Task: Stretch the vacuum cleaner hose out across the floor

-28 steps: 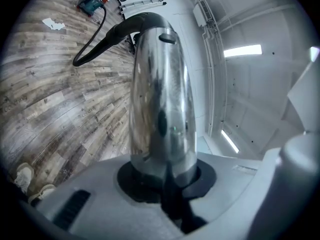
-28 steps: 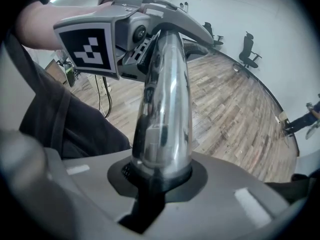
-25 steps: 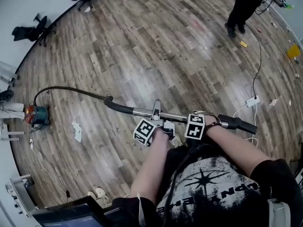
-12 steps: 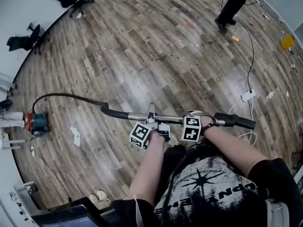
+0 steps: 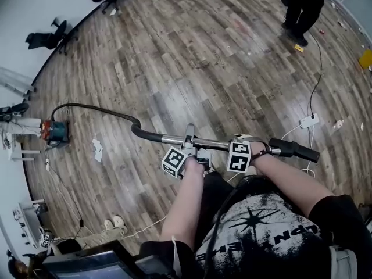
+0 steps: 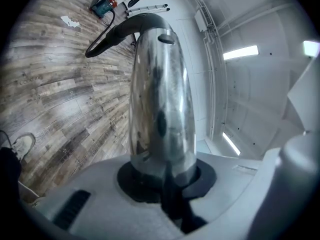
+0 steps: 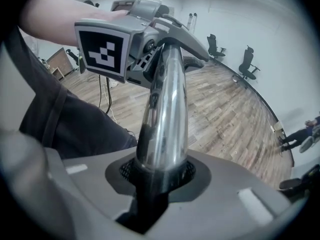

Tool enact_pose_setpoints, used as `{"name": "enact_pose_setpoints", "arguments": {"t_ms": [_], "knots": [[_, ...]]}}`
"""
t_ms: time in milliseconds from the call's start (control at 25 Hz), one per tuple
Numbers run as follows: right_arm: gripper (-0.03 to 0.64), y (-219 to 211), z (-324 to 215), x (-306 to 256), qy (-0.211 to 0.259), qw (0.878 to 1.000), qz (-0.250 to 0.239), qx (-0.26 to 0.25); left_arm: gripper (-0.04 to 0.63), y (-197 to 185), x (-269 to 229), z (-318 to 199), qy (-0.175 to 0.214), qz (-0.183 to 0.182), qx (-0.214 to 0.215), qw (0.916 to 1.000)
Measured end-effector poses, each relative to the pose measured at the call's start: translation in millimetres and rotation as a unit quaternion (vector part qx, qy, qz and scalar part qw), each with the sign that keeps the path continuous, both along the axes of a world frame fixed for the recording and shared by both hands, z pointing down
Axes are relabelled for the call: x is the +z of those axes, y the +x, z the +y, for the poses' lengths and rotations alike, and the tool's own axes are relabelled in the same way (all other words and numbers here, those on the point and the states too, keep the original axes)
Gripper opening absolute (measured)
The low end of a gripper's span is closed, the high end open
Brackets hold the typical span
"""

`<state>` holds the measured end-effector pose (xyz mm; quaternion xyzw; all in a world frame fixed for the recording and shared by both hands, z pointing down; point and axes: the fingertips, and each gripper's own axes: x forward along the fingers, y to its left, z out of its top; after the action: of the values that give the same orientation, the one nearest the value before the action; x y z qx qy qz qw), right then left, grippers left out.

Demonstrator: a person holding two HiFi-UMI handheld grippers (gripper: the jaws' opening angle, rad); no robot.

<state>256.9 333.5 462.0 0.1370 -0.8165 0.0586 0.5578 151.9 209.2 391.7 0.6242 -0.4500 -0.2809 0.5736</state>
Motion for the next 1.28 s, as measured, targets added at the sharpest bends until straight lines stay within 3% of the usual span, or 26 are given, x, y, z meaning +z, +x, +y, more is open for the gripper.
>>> {"name": "enact_pose_setpoints", "arguments": {"t_ms": [400, 1280], "knots": [[0.104, 33.4, 39.4, 16.2, -0.030, 0.999, -0.010, -0.021, 0.049, 27.5, 23.1, 40.2, -0.025, -0.002, -0.022, 0.9994], [0.104, 19.1, -2.2, 59.9, -0.079, 0.993, 0.048, 0.078, 0.054, 33.7, 97.6, -23.9, -0.095, 0.054, 0.083, 0.9906]]}}
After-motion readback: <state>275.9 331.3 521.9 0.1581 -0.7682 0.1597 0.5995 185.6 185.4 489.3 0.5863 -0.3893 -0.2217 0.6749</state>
